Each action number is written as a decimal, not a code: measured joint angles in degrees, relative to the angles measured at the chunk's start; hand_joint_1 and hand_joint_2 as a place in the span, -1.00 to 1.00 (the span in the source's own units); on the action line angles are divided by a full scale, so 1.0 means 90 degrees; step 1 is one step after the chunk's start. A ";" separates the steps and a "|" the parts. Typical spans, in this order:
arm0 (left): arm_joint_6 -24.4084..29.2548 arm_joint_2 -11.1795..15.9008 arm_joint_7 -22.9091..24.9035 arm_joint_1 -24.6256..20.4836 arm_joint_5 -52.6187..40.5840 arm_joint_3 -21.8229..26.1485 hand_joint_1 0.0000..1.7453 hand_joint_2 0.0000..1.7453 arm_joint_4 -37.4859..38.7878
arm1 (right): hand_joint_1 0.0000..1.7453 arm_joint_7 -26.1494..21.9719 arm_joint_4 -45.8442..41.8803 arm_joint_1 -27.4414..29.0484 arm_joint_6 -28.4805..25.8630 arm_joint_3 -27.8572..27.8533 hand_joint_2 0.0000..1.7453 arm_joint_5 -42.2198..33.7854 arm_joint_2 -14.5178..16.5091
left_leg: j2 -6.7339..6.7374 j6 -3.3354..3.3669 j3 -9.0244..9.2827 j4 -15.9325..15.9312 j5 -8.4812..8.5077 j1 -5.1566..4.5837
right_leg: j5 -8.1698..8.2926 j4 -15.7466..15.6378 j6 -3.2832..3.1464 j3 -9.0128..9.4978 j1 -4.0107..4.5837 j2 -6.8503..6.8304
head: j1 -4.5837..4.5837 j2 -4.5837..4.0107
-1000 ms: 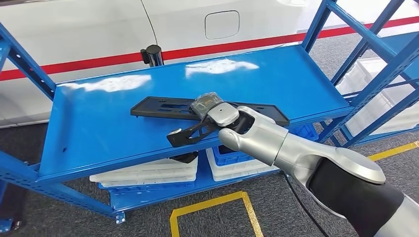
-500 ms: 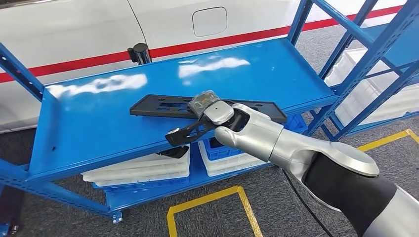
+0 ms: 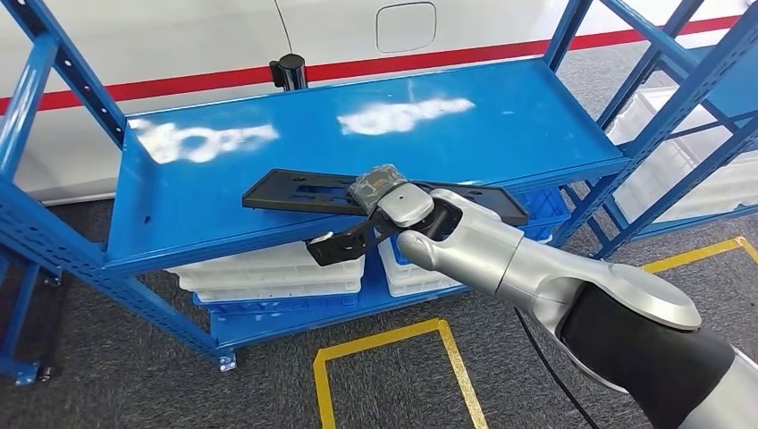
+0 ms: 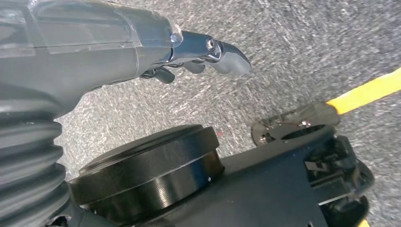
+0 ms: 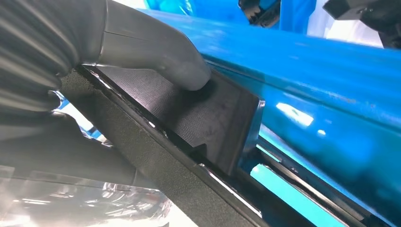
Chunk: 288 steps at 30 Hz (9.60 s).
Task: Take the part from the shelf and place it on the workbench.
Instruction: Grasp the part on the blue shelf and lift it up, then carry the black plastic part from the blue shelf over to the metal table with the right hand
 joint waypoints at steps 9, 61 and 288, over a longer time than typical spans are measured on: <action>0.0004 -0.0059 -0.0015 -0.0003 0.0036 0.0041 -1.00 1.00 -0.0001 | 1.00 -0.0019 0.0053 -0.0120 0.0101 0.0061 1.00 0.0123 0.0054 | -0.0006 -0.0314 -0.0502 0.1005 -0.0786 0.0081 | 0.0411 -0.0983 -0.0144 0.0143 0.0011 -0.0101 | -0.0125 0.0000; 0.0070 -0.0032 -0.0015 -0.0104 -0.0049 0.0151 -1.00 1.00 0.0004 | 1.00 -0.0481 -0.0392 -0.0470 -0.0293 0.0361 1.00 0.0107 0.0065 | -0.0343 -0.0101 0.0030 0.0167 -0.0194 0.0166 | 0.0147 0.0100 -0.0003 -0.0204 -0.0036 0.0278 | 0.0017 0.0000; 0.0328 -0.0046 -0.0259 0.0074 0.0032 0.0478 -1.00 1.00 0.0007 | 1.00 0.0318 -0.0371 -0.1061 -0.0309 0.0151 1.00 -0.2008 -0.0111 | 0.0011 -0.0371 -0.0223 0.1476 -0.1279 0.0197 | 0.0580 -0.0694 -0.0110 -0.0408 0.0007 0.0041 | -0.0068 0.0000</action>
